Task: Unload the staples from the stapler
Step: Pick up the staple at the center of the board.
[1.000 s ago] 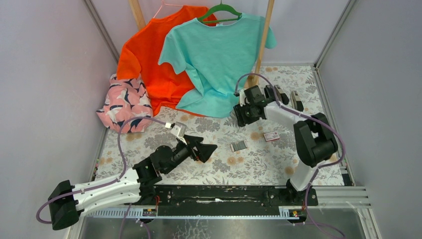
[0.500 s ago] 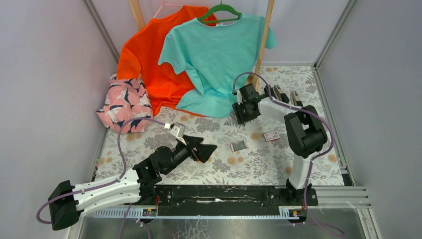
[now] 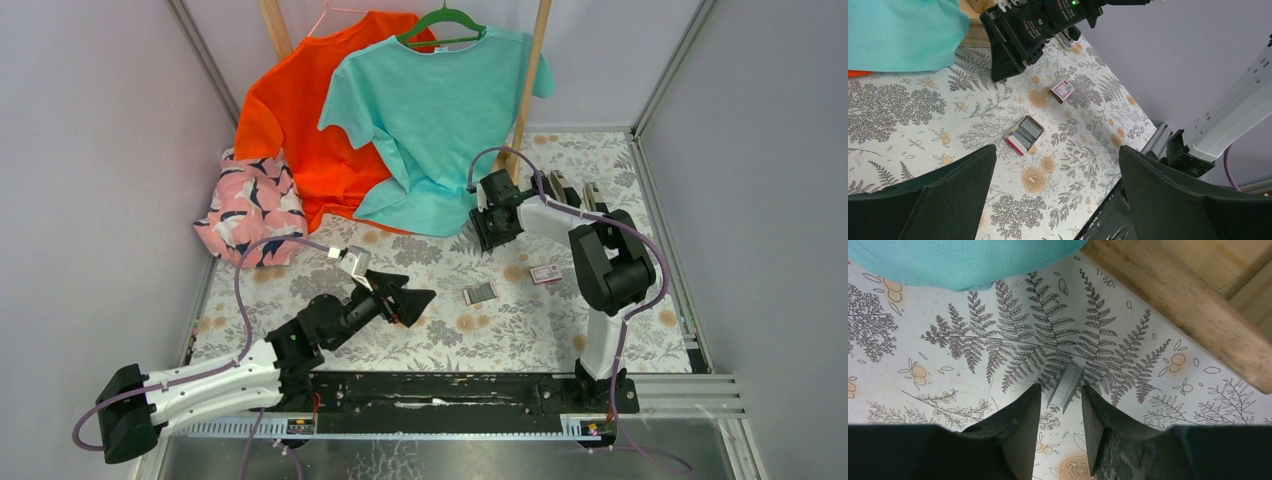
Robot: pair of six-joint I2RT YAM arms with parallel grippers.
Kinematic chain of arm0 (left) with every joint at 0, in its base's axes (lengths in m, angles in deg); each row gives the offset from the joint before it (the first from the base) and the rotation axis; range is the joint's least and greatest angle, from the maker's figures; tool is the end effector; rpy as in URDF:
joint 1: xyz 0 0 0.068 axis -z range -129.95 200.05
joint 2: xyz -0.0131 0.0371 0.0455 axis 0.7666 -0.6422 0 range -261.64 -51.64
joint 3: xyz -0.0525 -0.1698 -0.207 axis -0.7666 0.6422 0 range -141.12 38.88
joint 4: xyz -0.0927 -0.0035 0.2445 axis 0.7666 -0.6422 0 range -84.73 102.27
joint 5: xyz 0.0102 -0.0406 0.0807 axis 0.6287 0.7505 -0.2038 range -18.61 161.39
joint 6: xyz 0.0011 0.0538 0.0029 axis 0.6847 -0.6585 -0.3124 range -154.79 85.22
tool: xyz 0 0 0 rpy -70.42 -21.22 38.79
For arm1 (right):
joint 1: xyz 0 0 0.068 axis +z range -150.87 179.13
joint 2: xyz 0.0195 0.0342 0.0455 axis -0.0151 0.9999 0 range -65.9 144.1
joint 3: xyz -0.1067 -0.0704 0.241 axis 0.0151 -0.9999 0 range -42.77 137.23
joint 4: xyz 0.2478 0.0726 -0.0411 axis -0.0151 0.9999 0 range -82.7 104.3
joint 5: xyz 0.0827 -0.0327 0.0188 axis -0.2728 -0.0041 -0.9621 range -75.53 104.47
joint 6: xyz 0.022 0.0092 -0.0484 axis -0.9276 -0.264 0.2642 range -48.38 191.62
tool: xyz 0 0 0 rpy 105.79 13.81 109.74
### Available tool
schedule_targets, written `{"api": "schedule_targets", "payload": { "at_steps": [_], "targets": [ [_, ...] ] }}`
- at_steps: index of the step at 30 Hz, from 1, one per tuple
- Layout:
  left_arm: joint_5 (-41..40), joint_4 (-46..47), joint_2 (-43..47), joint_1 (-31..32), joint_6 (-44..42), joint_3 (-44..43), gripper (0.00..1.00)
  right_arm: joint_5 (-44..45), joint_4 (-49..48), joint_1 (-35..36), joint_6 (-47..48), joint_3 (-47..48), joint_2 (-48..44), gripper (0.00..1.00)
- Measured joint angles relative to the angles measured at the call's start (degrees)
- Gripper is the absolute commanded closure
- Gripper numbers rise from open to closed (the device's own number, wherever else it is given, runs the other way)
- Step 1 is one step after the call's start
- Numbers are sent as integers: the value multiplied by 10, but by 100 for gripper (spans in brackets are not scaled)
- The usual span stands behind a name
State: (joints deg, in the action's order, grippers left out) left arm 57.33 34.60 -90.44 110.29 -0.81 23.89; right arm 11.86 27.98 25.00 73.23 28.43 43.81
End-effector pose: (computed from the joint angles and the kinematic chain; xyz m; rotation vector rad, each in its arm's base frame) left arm 0.0924 -0.1443 0.2321 0.1866 1.6948 -1.0664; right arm 0.3540 0.1734 0.1623 -0.6376 2.5386 0.2098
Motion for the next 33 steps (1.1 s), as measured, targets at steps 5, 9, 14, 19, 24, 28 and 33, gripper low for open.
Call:
{"api": "schedule_targets", "payload": {
  "at_steps": [5,9,14,19,24,28,33],
  "targets": [
    [1,0,4,0,0,0,0,0,0,0,1,0,2,62],
    [3,0,4,0,0,0,0,0,0,0,3,0,2,70],
    [10,7,4,0,4,3,0,-1,2,-4,7,0,2,82],
    [24,30,3,0,5,14,0,-12,-1,-9,11,-3,1,83],
    [58,96,-5,0,5,44,0,-52,-8,-20,19,-35,-24,84],
    [88,153,-21,0,-4,62,0,-93,-7,-24,28,-69,-75,84],
    [121,241,-41,0,-41,78,0,-173,-19,-25,42,-112,-195,84]
  ]
}}
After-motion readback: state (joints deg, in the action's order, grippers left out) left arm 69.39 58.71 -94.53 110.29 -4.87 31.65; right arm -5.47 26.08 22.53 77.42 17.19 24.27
